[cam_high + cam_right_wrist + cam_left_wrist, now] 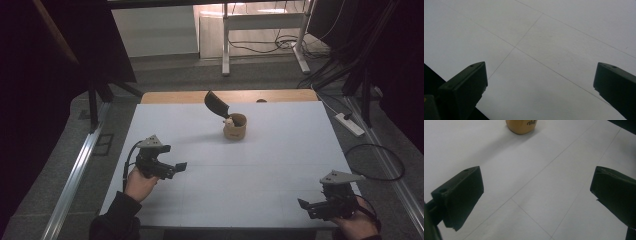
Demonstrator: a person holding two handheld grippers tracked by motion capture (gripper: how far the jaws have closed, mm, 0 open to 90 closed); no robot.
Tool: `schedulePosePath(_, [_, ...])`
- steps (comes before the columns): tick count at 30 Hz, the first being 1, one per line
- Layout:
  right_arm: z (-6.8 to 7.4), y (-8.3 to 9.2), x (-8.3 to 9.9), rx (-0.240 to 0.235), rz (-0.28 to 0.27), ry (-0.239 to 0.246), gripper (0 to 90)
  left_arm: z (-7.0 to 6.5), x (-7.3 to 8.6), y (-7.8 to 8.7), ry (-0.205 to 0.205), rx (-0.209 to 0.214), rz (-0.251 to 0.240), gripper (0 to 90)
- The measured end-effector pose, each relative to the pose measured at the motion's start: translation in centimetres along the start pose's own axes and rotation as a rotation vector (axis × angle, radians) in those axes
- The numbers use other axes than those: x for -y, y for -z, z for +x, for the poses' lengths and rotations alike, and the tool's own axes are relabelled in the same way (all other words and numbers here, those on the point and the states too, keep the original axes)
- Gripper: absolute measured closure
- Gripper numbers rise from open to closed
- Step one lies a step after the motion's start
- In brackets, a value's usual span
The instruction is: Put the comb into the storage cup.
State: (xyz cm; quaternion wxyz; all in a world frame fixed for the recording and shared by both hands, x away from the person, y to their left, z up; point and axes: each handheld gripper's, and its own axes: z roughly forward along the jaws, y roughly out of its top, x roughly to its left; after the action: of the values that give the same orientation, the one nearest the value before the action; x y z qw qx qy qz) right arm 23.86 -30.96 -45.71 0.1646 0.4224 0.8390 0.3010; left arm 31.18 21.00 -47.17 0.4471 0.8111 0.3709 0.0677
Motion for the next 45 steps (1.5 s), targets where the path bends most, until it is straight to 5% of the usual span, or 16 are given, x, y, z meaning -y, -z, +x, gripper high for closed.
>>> schedulePosePath(45, [0.0,0.0,0.0,0.002,0.002,0.003,0.0,-1.6,3.9,3.0,0.043,-0.048,0.041,0.0])
